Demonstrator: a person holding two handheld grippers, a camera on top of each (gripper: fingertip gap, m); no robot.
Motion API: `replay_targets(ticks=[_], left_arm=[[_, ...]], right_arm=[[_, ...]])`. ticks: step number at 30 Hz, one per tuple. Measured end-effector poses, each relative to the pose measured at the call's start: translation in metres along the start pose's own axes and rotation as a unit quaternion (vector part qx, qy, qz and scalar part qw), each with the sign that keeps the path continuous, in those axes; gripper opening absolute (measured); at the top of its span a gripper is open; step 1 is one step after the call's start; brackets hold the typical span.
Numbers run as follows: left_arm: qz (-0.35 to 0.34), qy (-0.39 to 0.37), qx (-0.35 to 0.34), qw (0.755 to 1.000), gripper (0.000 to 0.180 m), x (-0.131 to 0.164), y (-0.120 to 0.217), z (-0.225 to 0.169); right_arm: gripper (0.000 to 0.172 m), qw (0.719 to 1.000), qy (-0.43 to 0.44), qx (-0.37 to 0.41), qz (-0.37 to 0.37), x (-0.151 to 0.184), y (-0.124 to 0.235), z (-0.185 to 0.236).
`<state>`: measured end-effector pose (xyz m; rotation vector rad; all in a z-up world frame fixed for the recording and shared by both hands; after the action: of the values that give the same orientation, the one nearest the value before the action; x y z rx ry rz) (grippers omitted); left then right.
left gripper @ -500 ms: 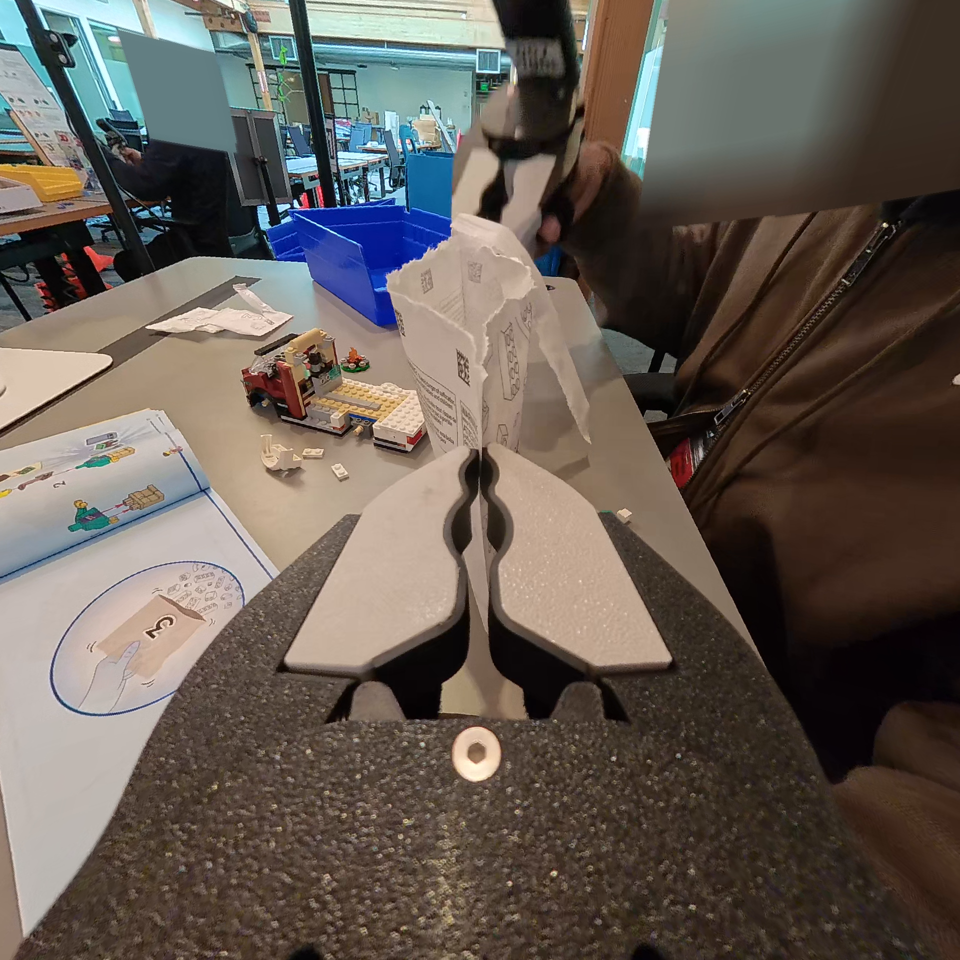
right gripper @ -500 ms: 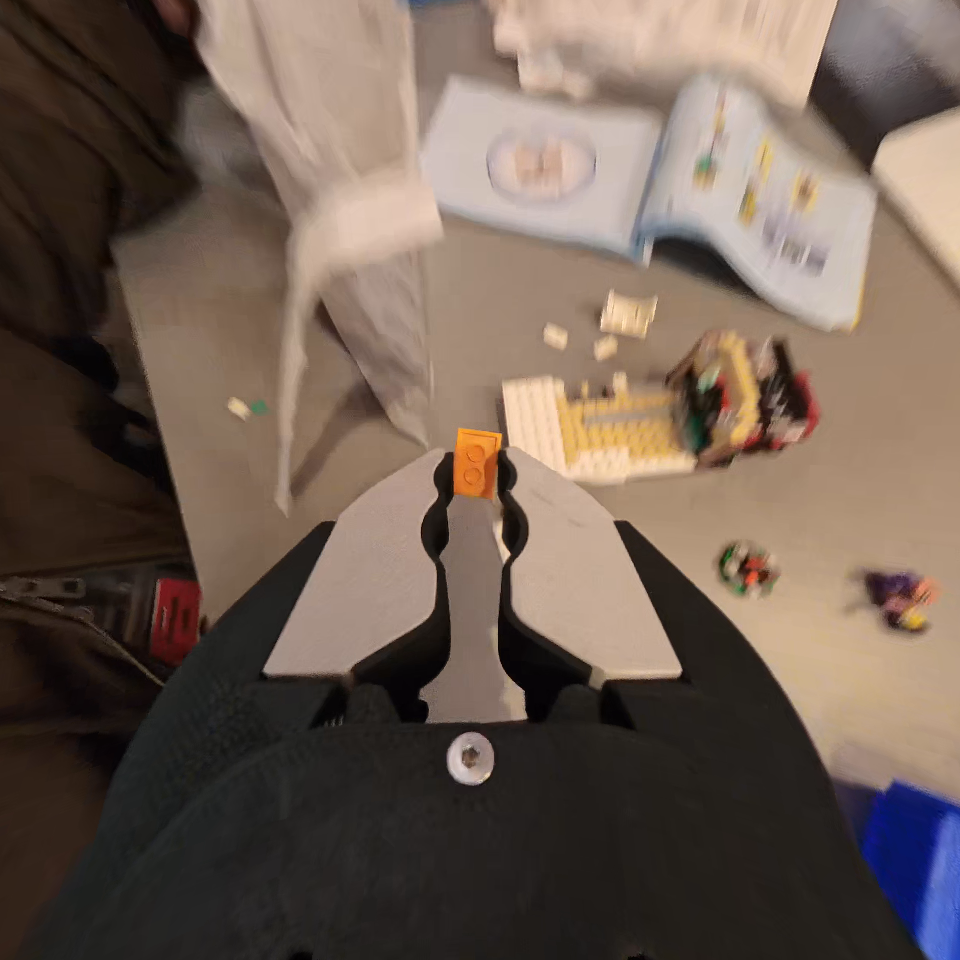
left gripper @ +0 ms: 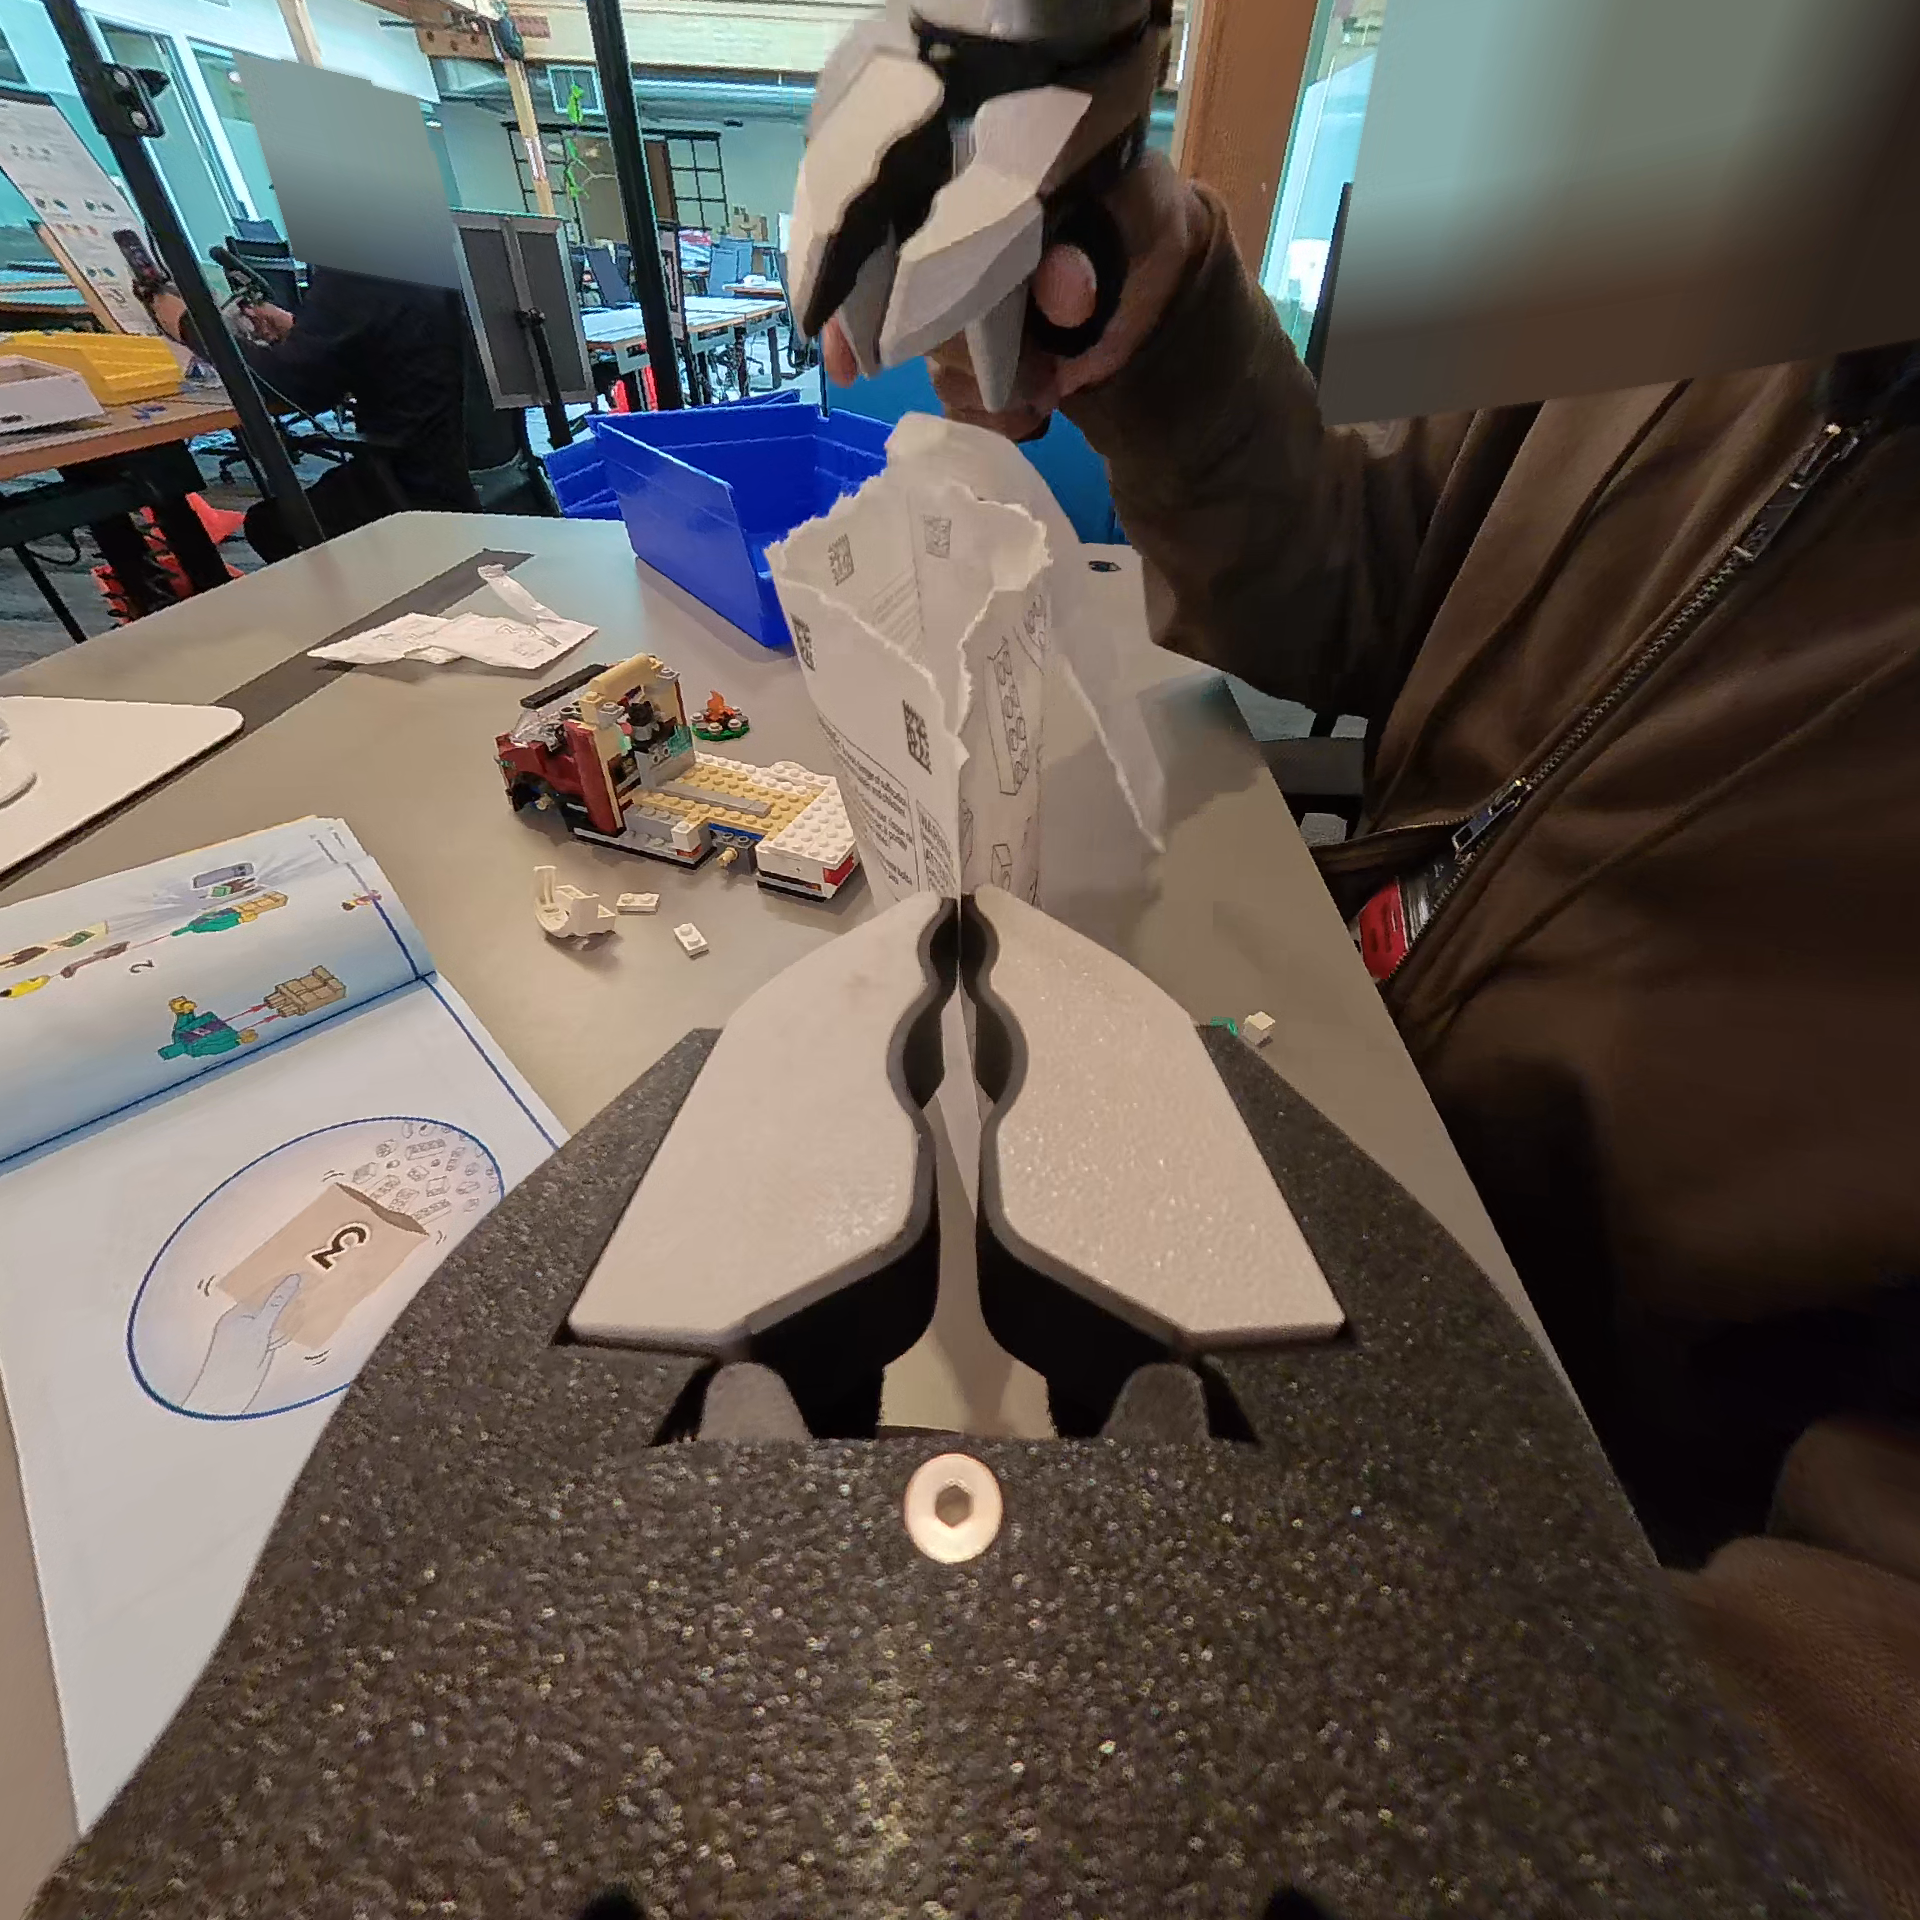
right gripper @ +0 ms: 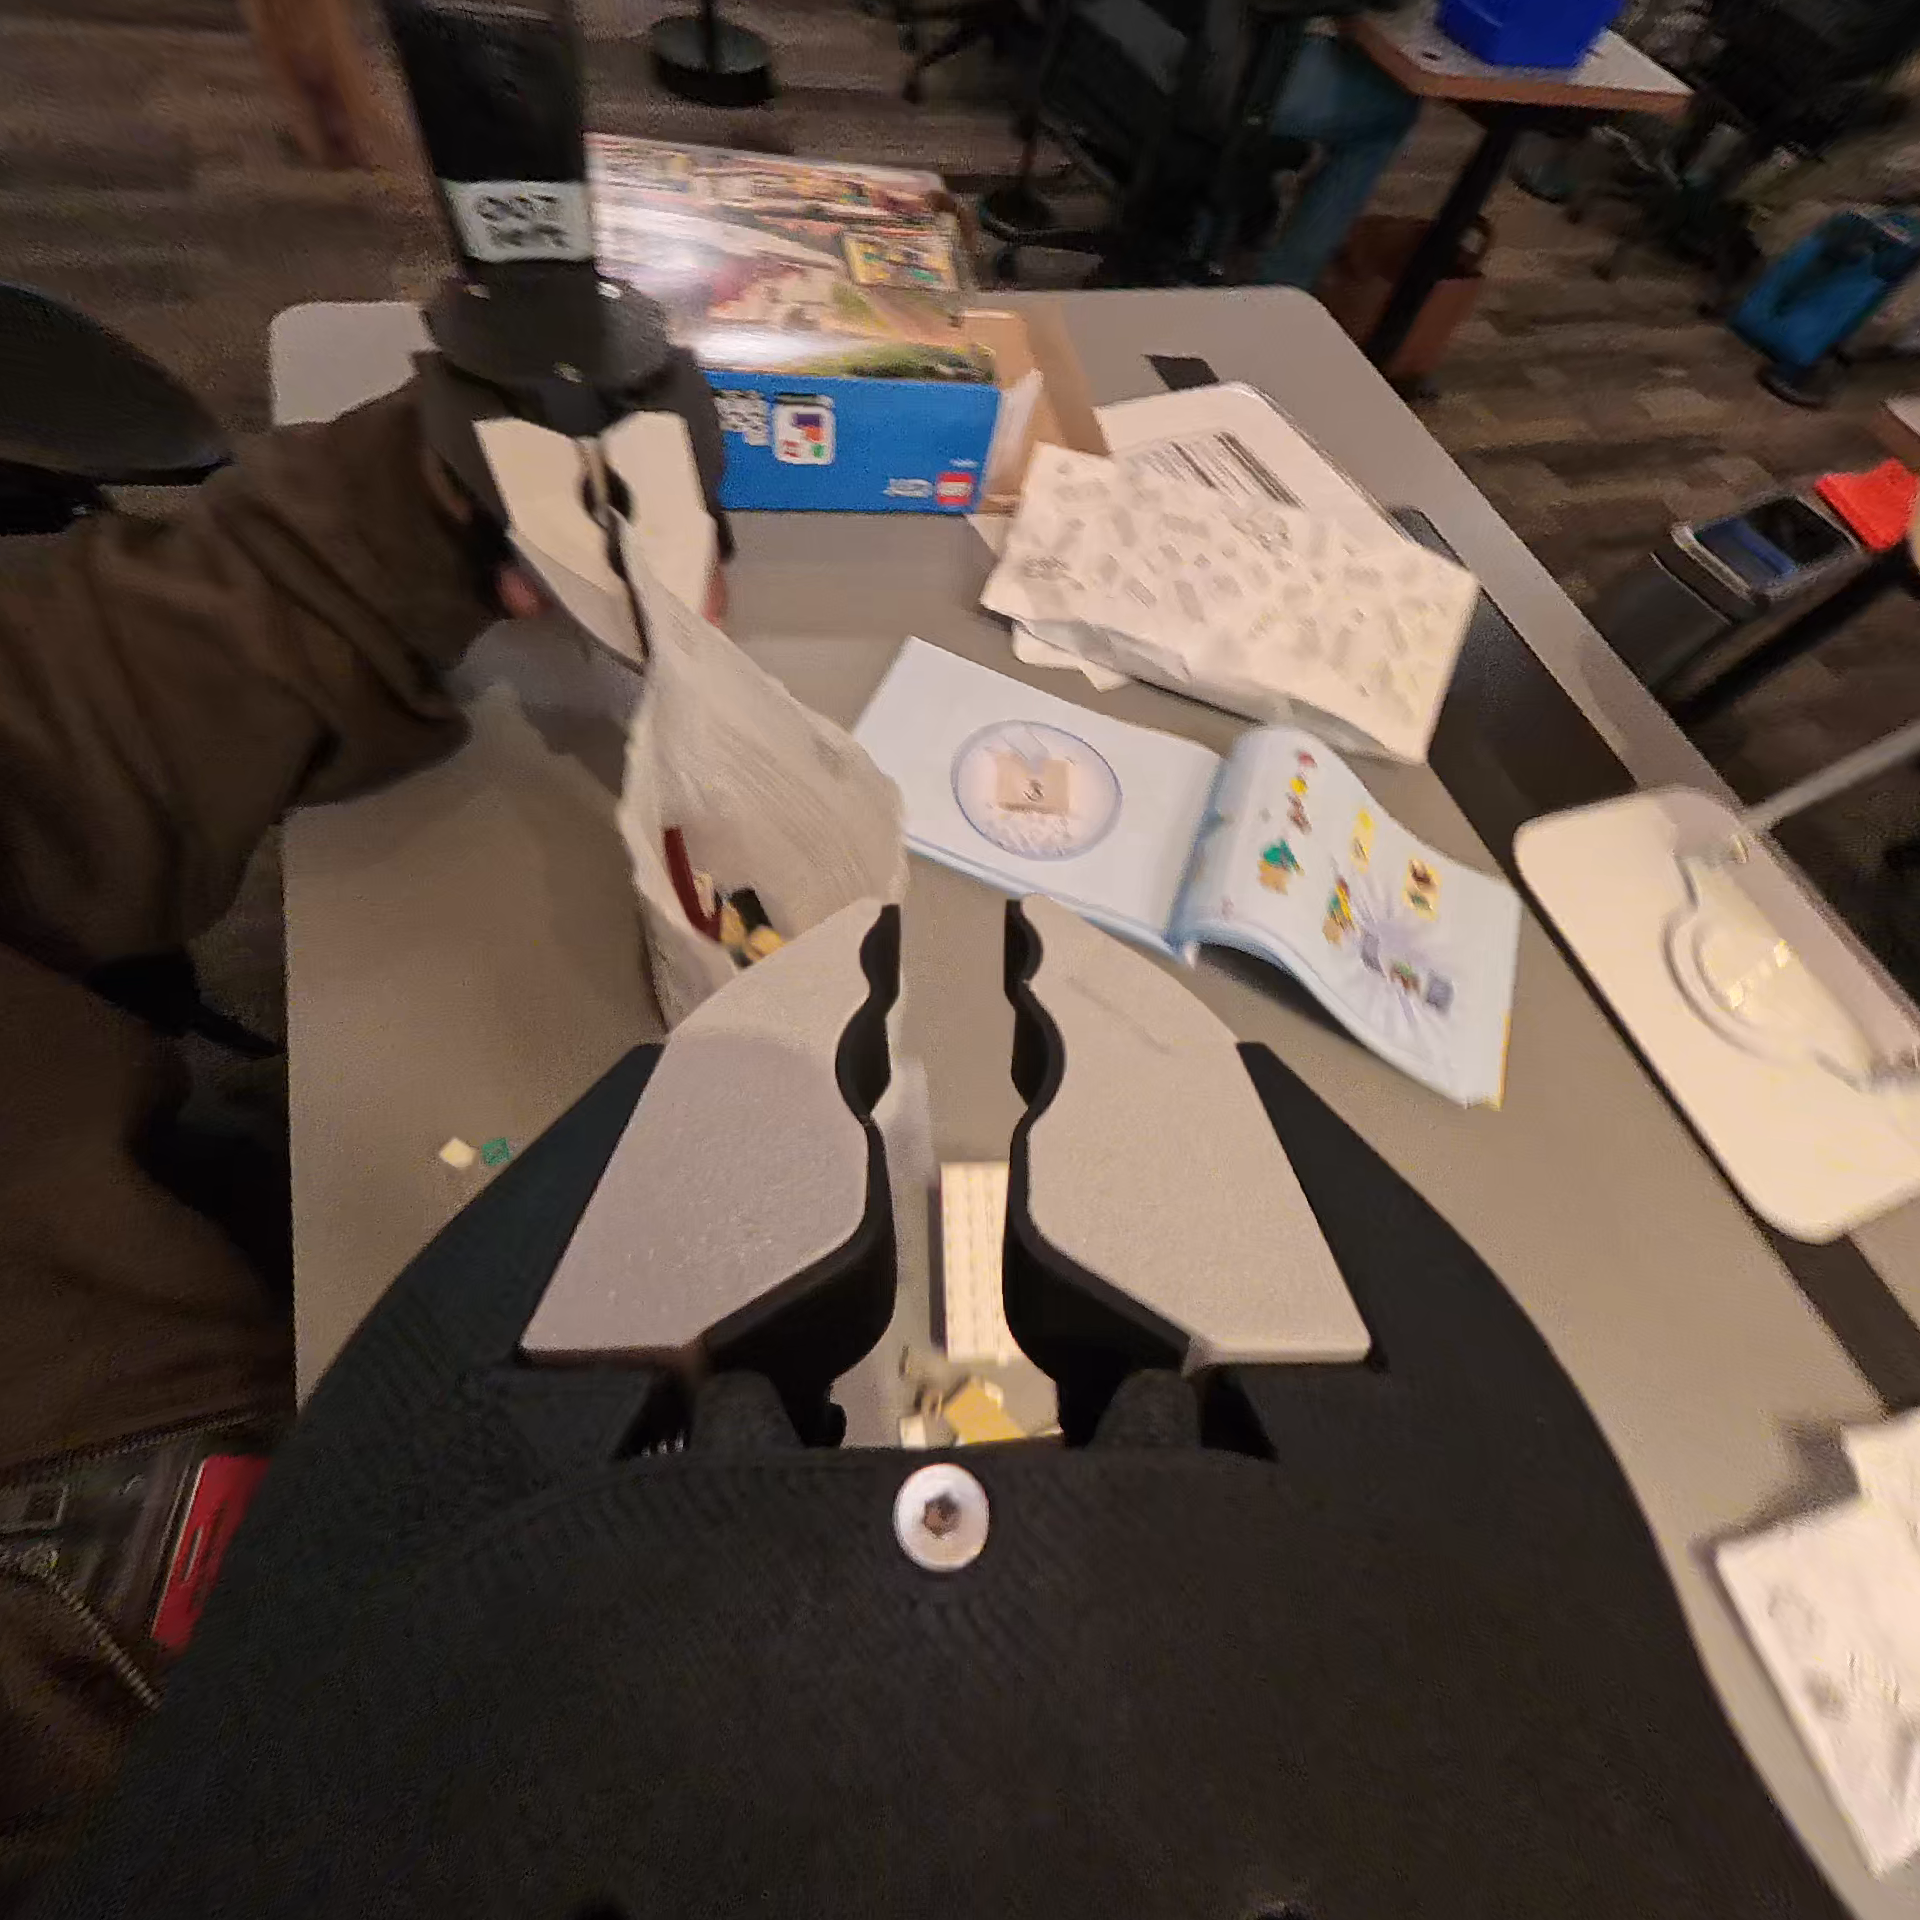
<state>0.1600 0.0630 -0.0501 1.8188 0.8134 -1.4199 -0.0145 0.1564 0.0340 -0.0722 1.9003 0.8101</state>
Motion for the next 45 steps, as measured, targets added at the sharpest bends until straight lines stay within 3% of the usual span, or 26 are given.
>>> replay_targets(ticks=[4, 8, 11, 15, 18, 22, 24, 26, 30, 32, 34, 37, 40, 43, 45], left_arm=[[0.006, -0.004, -0.003, 1.0, 0.0, 0.0, 0.001, -0.001], [0.007, -0.002, -0.001, 1.0, 0.0, 0.0, 0.0, -0.002], [0.008, -0.004, -0.001, 1.0, 0.0, 0.0, -0.001, -0.003], [0.005, -0.003, -0.001, 1.0, 0.0, 0.0, -0.001, -0.002], [0.001, 0.003, 0.001, 1.0, 0.0, 0.0, 0.0, -0.001], [0.0, 0.004, 0.003, 1.0, 0.0, 0.0, -0.001, -0.001], [-0.003, 0.007, 0.008, 1.0, 0.0, 0.0, -0.001, -0.001], [-0.005, 0.011, 0.012, 1.0, 0.0, 0.0, -0.002, -0.001], [-0.004, 0.011, 0.02, 1.0, 0.0, 0.0, -0.005, -0.003], [-0.003, 0.009, 0.021, 1.0, 0.0, 0.0, -0.006, -0.004], [-0.002, 0.007, 0.02, 1.0, 0.0, 0.0, -0.006, -0.005], [0.0, 0.004, 0.02, 1.0, 0.0, 0.0, -0.006, -0.005], [0.003, 0.001, 0.023, 1.0, 0.0, 0.0, -0.006, -0.007], [0.006, 0.001, 0.023, 1.0, 0.0, 0.0, -0.005, -0.007], [0.009, 0.0, 0.02, 1.0, 0.0, 0.0, -0.005, -0.007]], right_arm=[[0.024, 0.992, -0.102, 0.035, 0.066, 0.093, 0.035, -0.004], [0.036, 0.963, -0.205, 0.075, 0.158, 0.191, 0.061, 0.018], [0.042, 0.949, -0.209, 0.106, 0.21, 0.232, 0.076, 0.03], [0.041, 0.941, -0.207, 0.071, 0.257, 0.259, 0.079, 0.044], [0.016, 0.942, -0.21, 0.059, 0.257, 0.263, 0.084, 0.043], [0.016, 0.946, -0.207, 0.034, 0.247, 0.258, 0.076, 0.04], [0.016, 0.959, -0.197, 0.031, 0.203, 0.235, 0.071, 0.031], [0.016, 0.978, -0.162, 0.035, 0.125, 0.185, 0.068, 0.013], [0.016, 0.998, -0.054, -0.006, -0.043, 0.047, 0.053, 0.001], [0.016, 0.996, -0.013, -0.051, -0.076, -0.003, 0.032, 0.012], [0.017, 0.994, 0.015, -0.088, -0.059, -0.026, 0.005, 0.026], [0.028, 0.997, 0.026, -0.068, -0.009, -0.02, -0.025, 0.024], [0.033, 0.998, -0.017, -0.049, -0.034, -0.004, -0.01, 0.011], [0.029, 0.998, -0.063, -0.021, -0.019, 0.042, 0.017, -0.002], [0.027, 0.995, -0.09, -0.023, 0.041, 0.091, 0.025, -0.001]])
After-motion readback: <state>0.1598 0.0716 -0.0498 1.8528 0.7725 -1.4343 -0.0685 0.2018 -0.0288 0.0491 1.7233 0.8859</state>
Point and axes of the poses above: each gripper's, where its closed fingertips meet, y back along the fingers, x out of its underside, z = x × y across the jaws, the point moved 3 cm from there along y, back along the fingers, and after that the axes turned 8 degrees about y, right-handed, at the moved point
